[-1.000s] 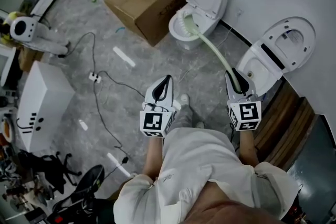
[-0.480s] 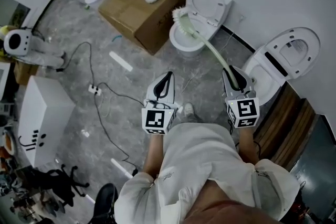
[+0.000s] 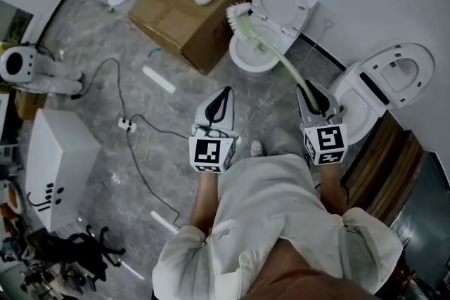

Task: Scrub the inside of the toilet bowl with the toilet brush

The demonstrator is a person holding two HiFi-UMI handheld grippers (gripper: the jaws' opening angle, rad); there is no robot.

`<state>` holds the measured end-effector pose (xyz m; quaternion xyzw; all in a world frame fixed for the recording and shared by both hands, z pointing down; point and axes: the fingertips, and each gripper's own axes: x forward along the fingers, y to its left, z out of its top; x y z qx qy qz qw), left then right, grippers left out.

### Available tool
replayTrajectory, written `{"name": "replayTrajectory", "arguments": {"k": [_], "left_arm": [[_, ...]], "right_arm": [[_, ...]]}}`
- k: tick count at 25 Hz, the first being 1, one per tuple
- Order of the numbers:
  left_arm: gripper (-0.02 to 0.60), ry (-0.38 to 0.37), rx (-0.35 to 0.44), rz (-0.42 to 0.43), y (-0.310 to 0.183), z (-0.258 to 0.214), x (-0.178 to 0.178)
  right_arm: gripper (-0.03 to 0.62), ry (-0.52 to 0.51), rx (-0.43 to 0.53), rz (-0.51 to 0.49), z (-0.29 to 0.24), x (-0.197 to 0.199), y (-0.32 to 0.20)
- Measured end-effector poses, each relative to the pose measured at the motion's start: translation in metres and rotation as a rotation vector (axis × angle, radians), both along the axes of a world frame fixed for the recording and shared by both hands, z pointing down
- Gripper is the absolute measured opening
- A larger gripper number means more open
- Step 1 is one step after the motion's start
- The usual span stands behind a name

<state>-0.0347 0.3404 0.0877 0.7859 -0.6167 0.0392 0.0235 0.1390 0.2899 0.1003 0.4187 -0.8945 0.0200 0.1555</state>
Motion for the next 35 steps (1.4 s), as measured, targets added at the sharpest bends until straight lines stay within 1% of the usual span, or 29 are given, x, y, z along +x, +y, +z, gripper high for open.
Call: {"name": "replayTrajectory", "arguments": {"k": [6,10,18,22,25,30,35], "left_arm": [[0.017,-0.002,0.0,0.012,-0.031,0.003,-0.006],[0.017,-0.001,-0.007,0.004,-0.057,0.008,-0.011],[0.017,0.009,-0.03,-0.021,-0.135,0.018,-0.019],[0.017,0.024,-0.055,-0.029,-0.18,0.024,-0.019],[0.017,0.034,-0.072,-0.039,-0.213,0.04,-0.021],[0.017,0.013,-0.109,-0.038,-0.265,0.07,-0.022],[0.017,0.004,-0.16,-0.023,-0.307,0.101,-0.021]], "right_arm": [[0.089,0.016,-0.008,0.008,0.005,-0.006,-0.029],[0.089,0.017,-0.016,0.011,0.01,-0.009,-0.055],[0.089,0.011,-0.048,-0.019,0.022,-0.022,-0.134],[0.089,0.018,-0.093,-0.032,0.033,-0.025,-0.181],[0.089,0.04,-0.132,-0.045,0.048,-0.026,-0.215],[0.089,0.061,-0.202,-0.065,0.08,-0.028,-0.265],[0.089,0.067,-0.233,-0.061,0.109,-0.029,-0.306]]}}
